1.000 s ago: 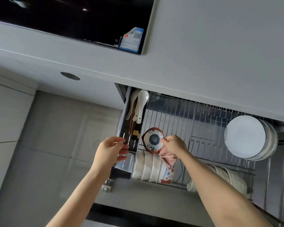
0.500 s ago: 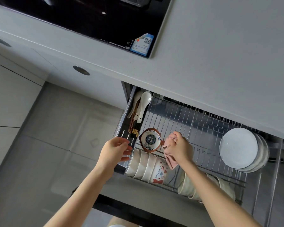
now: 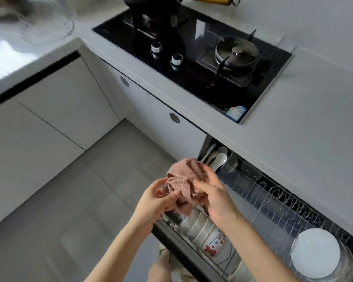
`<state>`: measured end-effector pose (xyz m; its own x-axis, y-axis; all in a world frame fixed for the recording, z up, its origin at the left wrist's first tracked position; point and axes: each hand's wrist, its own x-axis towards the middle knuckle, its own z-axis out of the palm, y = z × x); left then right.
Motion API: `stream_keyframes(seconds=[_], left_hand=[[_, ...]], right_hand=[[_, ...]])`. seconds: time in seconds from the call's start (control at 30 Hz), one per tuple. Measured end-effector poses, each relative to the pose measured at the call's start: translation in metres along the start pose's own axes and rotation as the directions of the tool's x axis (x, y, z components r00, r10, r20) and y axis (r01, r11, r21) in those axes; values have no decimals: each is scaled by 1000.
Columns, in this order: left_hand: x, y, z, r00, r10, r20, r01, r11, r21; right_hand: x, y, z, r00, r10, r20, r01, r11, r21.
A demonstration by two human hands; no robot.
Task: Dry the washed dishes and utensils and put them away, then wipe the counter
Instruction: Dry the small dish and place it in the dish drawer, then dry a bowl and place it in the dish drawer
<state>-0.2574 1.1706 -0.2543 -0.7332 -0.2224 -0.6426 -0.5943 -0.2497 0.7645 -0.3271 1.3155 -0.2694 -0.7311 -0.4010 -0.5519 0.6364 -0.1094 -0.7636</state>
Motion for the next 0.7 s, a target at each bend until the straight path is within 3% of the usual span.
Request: stream_keyframes(seconds=[0.17,0.33,0.47,0.57,0.63,0.7], left_hand=[[-37,26,-101,923,256,-287,-227,965,133],[-67,52,-225,809,396,-435,-333,918,215],[-88,71,-322,695,417,-586,-396,902,172],[-101,77,-417,576,369,-729,-379,911,161],[-109,82,-473,508,329,-796,-382,914,134],[-117,89,-519,455,287,-843,-401,911,93]], right_hand=[[20,-7,90,988,-108,106,138,930,-340],[48,3,213,937,-181,297,319,790,-523],[61,6,324,861,-240,448,505,494,-708],[56,11,420,798,-233,556,594,140,-792],[50,9,475,720,-320,616,632,-65,-772],[53,6,520,650,-380,658,666,-132,-734]])
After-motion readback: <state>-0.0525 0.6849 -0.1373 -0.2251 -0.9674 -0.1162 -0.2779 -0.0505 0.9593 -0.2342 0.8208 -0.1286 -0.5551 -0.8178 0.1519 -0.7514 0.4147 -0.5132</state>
